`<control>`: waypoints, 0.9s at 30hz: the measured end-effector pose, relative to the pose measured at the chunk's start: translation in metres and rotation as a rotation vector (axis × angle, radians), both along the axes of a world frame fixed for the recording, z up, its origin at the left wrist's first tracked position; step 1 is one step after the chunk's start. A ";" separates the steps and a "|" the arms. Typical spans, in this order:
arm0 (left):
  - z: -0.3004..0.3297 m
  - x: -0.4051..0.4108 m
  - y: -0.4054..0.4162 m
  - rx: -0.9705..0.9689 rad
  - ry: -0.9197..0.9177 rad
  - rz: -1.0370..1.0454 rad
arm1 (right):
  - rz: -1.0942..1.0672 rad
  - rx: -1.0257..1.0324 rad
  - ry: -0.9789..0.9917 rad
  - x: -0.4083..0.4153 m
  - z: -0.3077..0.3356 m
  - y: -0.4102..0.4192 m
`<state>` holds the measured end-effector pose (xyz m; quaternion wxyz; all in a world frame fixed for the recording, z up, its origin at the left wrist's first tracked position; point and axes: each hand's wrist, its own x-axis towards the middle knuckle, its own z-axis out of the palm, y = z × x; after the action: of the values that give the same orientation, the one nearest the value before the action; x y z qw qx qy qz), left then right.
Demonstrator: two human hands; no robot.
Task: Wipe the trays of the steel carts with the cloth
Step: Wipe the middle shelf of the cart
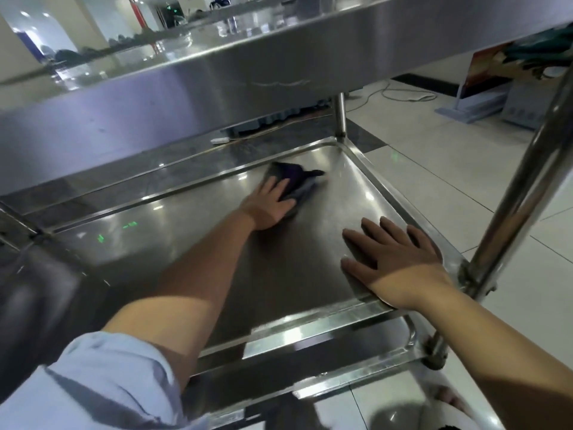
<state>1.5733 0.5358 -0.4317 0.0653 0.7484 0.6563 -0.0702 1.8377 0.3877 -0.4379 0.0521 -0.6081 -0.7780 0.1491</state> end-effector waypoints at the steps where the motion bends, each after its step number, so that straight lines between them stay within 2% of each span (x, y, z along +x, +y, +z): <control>1: -0.002 -0.026 0.002 0.005 0.004 0.077 | -0.001 -0.004 0.003 0.000 0.001 0.000; 5: -0.009 -0.108 -0.002 0.077 -0.090 0.540 | 0.008 -0.002 0.011 0.000 0.002 -0.001; 8: -0.011 -0.109 0.004 0.083 -0.090 0.702 | 0.007 -0.001 0.022 0.000 0.001 0.001; 12: -0.014 -0.100 0.043 0.079 -0.038 0.720 | 0.013 0.017 0.034 -0.001 -0.002 0.003; 16: -0.005 -0.060 0.073 0.078 -0.096 0.747 | 0.032 0.025 0.039 0.002 -0.004 0.004; 21: 0.000 -0.038 0.111 0.048 -0.060 0.593 | 0.046 0.060 0.038 0.003 -0.007 0.005; 24: 0.004 0.000 0.117 0.090 -0.150 0.550 | 0.046 0.070 0.037 0.003 -0.007 0.008; 27: 0.004 0.047 0.129 0.029 -0.166 0.336 | 0.037 0.075 0.045 0.002 -0.007 0.008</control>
<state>1.6202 0.6647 -0.4273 0.1192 0.6324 0.7653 0.0130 1.8397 0.3960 -0.4454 0.0893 -0.5877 -0.7928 0.1344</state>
